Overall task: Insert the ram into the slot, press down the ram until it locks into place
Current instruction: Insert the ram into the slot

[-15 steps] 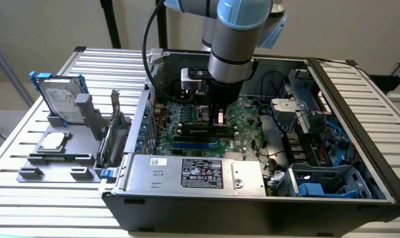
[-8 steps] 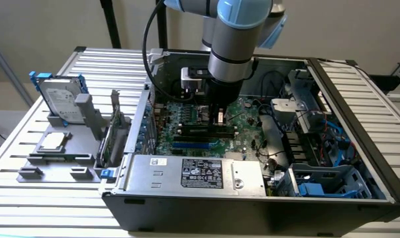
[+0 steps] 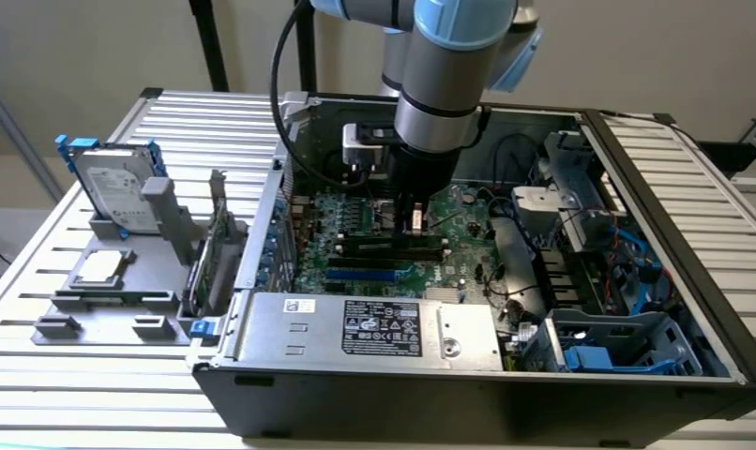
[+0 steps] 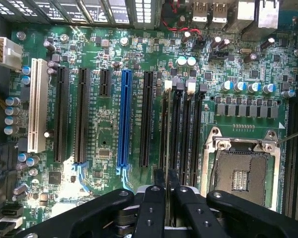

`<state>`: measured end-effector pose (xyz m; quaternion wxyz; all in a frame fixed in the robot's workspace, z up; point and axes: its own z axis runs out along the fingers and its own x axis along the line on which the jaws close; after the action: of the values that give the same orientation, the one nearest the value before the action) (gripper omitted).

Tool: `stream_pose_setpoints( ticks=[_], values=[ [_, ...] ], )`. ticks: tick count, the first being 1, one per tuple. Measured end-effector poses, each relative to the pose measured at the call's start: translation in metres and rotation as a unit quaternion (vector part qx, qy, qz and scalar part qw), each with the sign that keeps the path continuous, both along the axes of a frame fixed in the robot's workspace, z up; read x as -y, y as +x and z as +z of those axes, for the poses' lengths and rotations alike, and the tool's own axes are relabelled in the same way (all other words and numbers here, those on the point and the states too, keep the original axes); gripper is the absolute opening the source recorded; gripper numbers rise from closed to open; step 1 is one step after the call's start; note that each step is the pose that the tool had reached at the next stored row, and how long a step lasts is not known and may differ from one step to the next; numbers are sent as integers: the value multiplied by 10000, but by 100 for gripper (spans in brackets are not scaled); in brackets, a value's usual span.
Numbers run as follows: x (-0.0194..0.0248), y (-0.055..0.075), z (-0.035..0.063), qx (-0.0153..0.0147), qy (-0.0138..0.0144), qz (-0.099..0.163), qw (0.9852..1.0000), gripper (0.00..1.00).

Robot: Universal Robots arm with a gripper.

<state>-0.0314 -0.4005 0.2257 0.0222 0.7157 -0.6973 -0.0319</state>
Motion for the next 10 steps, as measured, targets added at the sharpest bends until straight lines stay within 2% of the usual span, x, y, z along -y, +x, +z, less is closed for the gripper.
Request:
stream_pose_setpoints(
  ticks=[7, 10],
  values=[
    [0, 35, -4, -90, -1, -3, 10000, 13],
    [0, 64, -1, -138, -1, -1, 9999, 13]
  ],
)
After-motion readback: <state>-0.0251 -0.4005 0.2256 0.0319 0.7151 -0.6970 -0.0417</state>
